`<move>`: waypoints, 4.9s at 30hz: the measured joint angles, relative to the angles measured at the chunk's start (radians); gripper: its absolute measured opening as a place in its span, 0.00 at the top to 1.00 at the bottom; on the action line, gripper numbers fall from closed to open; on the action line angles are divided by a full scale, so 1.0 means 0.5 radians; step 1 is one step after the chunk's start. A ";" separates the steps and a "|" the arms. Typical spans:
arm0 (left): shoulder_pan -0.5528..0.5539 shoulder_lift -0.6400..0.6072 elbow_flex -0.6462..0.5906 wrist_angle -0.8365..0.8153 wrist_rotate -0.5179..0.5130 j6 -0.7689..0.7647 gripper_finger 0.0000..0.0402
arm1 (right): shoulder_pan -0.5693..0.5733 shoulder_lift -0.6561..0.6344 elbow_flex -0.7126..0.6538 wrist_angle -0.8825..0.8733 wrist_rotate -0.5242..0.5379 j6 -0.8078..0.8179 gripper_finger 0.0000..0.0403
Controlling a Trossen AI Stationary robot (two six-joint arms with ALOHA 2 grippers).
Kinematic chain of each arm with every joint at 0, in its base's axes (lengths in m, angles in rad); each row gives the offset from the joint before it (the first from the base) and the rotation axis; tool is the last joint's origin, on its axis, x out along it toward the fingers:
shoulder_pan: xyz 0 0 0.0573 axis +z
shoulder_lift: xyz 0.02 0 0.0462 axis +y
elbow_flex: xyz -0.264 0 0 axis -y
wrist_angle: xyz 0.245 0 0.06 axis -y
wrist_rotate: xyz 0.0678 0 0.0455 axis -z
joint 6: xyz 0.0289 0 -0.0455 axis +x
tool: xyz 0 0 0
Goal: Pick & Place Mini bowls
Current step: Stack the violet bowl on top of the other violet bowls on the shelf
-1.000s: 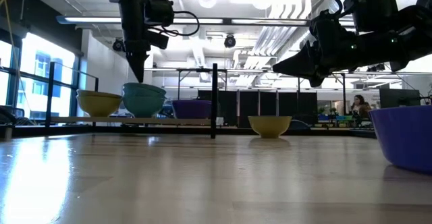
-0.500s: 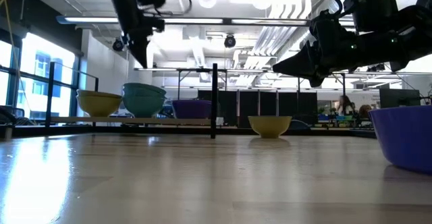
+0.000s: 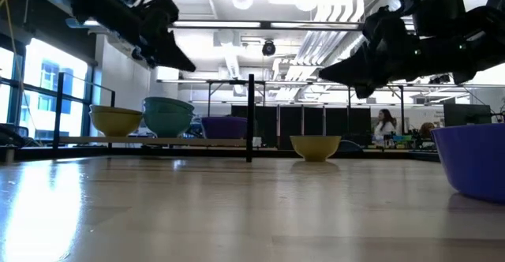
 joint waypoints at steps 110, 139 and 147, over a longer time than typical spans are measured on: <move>-0.579 0.052 -0.633 0.985 -0.091 -0.079 1.00 | 0.068 1.053 2.250 -2.997 0.187 0.508 0.91; -0.668 0.090 -0.230 0.073 -0.186 -0.246 0.96 | -0.139 0.149 0.366 -0.478 0.005 -0.081 1.00; -0.793 0.362 -0.006 -0.153 -0.315 -0.342 0.83 | -0.170 0.150 0.320 -0.419 0.003 -0.106 1.00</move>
